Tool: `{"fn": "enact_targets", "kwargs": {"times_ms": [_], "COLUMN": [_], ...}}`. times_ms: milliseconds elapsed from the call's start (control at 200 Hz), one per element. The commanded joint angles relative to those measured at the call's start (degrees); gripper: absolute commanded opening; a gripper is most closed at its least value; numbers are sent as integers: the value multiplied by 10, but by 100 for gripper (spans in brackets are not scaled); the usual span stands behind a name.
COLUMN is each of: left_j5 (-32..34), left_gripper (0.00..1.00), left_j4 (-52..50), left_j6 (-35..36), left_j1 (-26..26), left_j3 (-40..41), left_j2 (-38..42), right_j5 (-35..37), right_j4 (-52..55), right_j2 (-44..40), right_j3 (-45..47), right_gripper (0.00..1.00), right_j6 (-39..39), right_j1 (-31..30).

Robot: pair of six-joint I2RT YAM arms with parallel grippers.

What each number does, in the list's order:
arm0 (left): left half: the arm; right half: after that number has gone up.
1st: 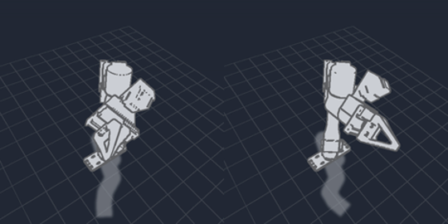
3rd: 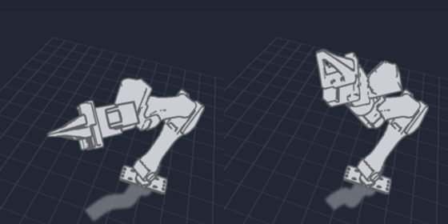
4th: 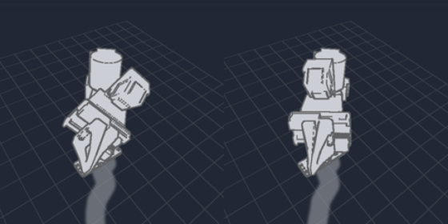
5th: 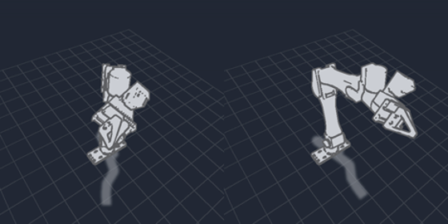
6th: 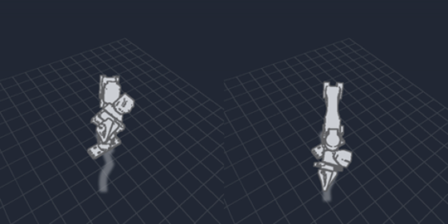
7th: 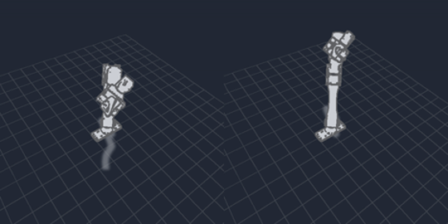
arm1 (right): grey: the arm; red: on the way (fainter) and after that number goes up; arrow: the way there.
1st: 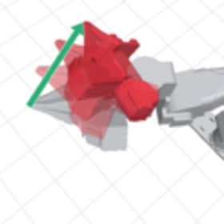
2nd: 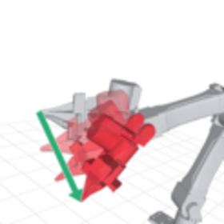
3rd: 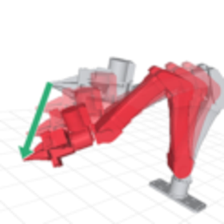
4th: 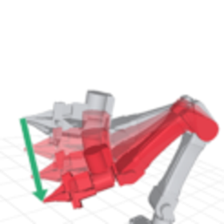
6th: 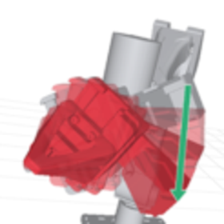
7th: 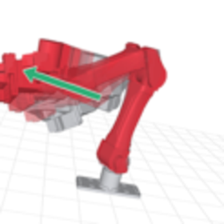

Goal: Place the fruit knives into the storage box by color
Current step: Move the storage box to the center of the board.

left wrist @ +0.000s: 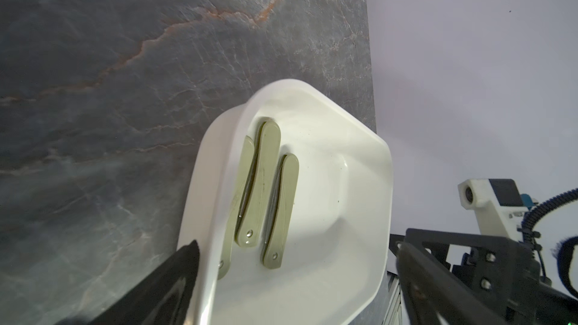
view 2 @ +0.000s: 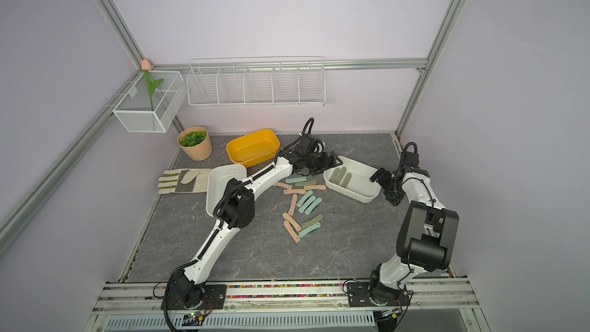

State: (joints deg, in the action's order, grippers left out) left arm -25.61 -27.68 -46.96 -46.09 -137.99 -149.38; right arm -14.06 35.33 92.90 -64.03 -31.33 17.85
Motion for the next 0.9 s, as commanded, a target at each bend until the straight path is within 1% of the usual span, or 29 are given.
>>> {"fn": "enact_targets", "kwargs": {"times_ms": [0, 140, 320, 530, 895], "left_j5": [-10, -11, -12, -10, -12], "left_gripper": [99, 99, 99, 99, 99], "left_j4": [3, 12, 22, 67, 86], "left_j6": [-8, -9, -10, -23, -22], "left_j1": [-18, -32, -43, -52, -56], "left_j3": [15, 48, 97, 167, 210], "left_j2": [11, 29, 55, 88, 113], "right_j5": [-19, -33, -44, -54, -78], "right_j4": [-8, -15, -22, -21, -52], "right_j2": [16, 32, 47, 73, 108], "right_j3": [-1, -8, -21, -46, -77], "right_gripper": [100, 100, 100, 100, 100], "right_j6": [-5, -10, -18, -13, -34], "right_j1": [20, 35, 37, 37, 35]}}
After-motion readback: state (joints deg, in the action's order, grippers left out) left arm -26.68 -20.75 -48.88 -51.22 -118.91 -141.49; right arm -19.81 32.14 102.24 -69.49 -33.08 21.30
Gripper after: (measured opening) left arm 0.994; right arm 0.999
